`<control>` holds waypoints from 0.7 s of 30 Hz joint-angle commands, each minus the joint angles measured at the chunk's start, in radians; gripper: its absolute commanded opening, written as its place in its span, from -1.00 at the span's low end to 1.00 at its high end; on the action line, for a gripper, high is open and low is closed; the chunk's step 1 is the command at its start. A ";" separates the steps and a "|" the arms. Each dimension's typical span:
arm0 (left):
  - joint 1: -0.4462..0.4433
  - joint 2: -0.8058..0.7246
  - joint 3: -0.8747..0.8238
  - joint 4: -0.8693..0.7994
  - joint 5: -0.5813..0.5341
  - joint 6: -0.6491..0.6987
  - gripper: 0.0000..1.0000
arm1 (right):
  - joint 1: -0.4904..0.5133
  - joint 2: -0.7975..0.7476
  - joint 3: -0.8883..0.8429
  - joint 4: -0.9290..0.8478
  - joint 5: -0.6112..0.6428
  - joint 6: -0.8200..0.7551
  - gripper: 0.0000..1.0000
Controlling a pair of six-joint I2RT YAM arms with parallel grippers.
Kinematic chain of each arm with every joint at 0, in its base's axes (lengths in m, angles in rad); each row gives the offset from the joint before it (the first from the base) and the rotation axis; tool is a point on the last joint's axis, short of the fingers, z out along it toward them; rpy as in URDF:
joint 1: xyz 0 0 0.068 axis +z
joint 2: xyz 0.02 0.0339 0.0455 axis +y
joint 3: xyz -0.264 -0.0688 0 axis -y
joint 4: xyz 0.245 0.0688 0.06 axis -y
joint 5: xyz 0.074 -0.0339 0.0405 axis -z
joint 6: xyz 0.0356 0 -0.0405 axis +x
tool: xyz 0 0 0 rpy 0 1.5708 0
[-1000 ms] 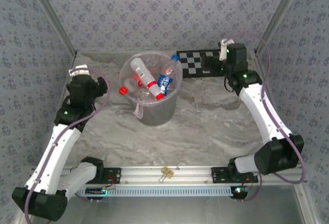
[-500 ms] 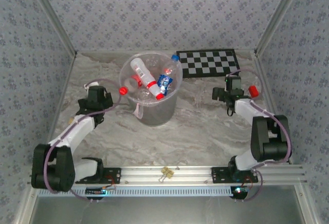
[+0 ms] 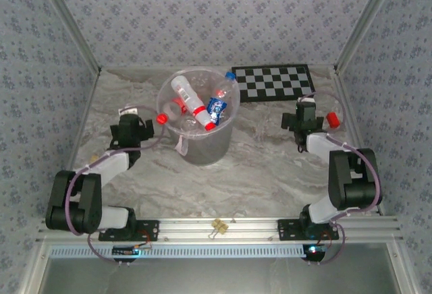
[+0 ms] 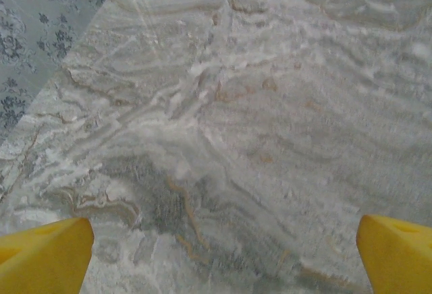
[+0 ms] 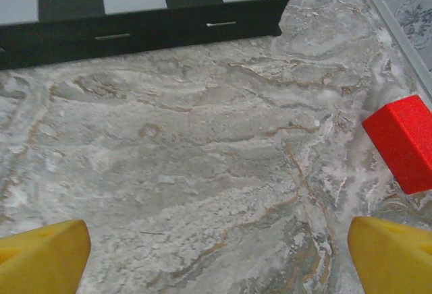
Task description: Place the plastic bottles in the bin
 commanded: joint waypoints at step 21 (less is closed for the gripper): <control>0.136 0.204 -0.100 0.480 0.201 0.072 1.00 | -0.081 -0.001 -0.327 0.616 -0.160 -0.085 1.00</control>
